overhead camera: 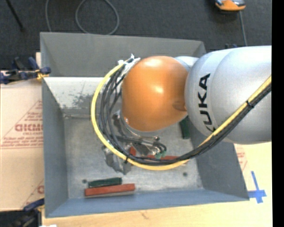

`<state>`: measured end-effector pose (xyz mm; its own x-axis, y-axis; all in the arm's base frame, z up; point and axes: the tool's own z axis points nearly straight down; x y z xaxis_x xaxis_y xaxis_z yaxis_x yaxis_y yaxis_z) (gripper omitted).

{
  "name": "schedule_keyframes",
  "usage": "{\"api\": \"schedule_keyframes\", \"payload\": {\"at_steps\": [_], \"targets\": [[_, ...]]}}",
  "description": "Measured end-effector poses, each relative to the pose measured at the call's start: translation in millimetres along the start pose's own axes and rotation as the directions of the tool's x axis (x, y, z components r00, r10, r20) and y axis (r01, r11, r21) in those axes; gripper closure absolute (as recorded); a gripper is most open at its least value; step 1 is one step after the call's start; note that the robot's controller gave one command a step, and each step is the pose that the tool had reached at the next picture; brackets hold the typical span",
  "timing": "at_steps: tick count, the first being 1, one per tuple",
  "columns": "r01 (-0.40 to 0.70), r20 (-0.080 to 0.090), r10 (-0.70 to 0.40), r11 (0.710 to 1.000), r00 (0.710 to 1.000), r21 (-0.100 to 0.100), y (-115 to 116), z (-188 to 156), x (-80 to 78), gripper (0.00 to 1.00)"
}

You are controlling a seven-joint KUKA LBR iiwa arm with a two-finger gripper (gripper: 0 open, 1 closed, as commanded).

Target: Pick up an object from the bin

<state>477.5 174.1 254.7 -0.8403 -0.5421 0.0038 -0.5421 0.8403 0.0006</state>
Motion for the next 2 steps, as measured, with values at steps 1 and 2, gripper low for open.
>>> {"api": "schedule_keyframes", "payload": {"at_steps": [1,2], "targets": [[0.000,0.007,0.000,1.000,1.000,0.002,-0.7,-2.9,-1.8,0.00],[-0.033,0.005,0.033,0.999,0.999,0.000,14.6,183.9,-23.0,0.00]]}}
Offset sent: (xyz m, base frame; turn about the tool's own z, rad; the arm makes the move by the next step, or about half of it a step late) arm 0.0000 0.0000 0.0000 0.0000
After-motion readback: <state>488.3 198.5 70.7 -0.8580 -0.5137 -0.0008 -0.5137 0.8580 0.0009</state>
